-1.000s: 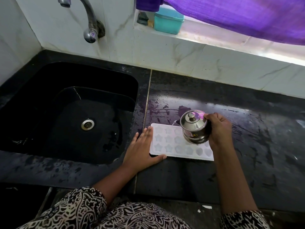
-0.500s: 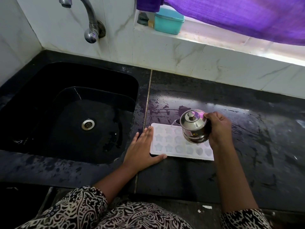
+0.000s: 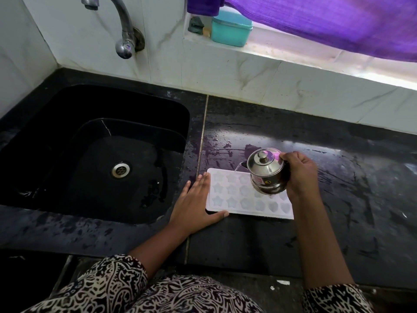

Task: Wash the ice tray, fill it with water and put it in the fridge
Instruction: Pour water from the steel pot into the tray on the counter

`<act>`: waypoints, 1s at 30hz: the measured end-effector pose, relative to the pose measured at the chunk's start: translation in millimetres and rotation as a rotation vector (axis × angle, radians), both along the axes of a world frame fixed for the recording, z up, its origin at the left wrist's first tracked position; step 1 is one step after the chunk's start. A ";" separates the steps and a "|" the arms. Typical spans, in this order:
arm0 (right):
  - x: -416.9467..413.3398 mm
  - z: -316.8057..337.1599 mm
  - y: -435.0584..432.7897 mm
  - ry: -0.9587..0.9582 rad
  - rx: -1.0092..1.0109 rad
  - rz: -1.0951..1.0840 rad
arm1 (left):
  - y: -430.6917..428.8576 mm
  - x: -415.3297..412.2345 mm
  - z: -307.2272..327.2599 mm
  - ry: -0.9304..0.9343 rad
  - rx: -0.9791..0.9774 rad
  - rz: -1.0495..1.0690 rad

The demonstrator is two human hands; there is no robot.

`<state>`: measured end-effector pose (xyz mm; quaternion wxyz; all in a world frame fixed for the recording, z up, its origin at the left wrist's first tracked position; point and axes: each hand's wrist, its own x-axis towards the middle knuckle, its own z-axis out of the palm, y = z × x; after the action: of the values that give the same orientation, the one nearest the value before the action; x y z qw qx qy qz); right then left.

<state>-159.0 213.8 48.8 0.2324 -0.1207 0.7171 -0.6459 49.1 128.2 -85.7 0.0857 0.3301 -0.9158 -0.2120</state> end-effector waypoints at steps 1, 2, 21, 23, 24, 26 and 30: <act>-0.1 -0.2 0.0 0.003 0.003 0.000 | 0.1 0.1 -0.1 0.001 0.001 0.001; -0.1 -0.5 -0.1 0.004 0.004 0.001 | 0.1 0.4 -0.2 0.003 0.003 0.000; -7.6 -4.8 3.3 -0.169 -0.358 -0.108 | -0.6 0.2 -0.6 -0.006 0.001 -0.003; -10.4 -5.1 5.9 -0.155 -0.353 -0.112 | -0.7 0.3 -0.7 -0.009 0.001 -0.003; -11.6 -5.4 7.6 -0.145 -0.347 -0.109 | -0.7 0.3 -0.7 -0.009 -0.001 -0.003; -12.7 -6.6 10.6 -0.124 -0.328 -0.101 | -0.6 0.2 -0.5 -0.005 0.000 -0.001; -15.4 -11.5 15.4 -0.094 -0.275 -0.100 | -0.4 0.2 -0.3 -0.008 0.001 -0.004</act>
<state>-174.4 229.2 37.3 0.2147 -0.0849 0.6153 -0.7537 49.4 127.8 -86.0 0.0815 0.3294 -0.9166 -0.2115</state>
